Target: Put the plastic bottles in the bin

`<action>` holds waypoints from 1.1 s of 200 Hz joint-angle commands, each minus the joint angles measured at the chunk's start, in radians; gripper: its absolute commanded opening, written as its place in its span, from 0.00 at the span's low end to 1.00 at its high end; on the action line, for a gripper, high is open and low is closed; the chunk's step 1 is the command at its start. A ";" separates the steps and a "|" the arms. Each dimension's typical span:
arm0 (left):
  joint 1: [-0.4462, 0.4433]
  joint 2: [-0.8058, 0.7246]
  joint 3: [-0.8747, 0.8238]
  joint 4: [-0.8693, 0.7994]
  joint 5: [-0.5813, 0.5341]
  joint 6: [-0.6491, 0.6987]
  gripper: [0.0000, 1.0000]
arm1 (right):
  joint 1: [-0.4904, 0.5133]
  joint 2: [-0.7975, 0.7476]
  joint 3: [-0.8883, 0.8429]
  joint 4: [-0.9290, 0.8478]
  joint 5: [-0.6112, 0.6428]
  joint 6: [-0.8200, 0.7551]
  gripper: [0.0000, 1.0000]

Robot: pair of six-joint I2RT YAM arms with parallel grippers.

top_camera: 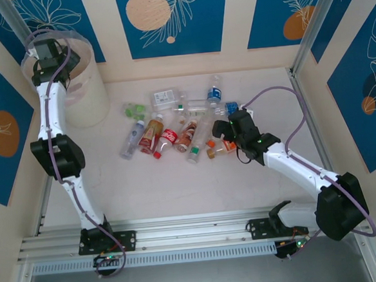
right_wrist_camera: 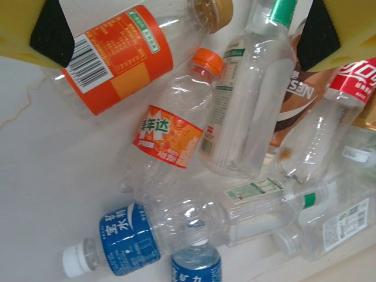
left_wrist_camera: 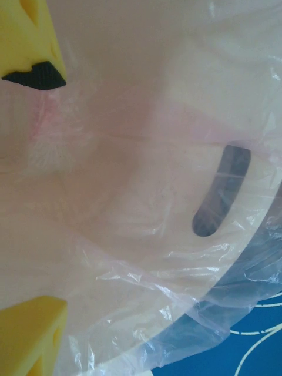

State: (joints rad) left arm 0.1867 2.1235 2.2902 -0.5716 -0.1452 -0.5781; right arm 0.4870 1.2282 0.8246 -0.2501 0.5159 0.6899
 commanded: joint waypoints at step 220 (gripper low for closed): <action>-0.362 -0.839 -1.103 0.703 0.635 0.066 1.00 | -0.196 0.345 0.024 0.031 -0.202 0.643 0.99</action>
State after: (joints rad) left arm -0.1368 1.3228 1.2190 0.0856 0.4080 -0.5167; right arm 0.2943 1.5528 0.8421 -0.2779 0.3206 1.2564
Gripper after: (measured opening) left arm 0.999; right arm 0.997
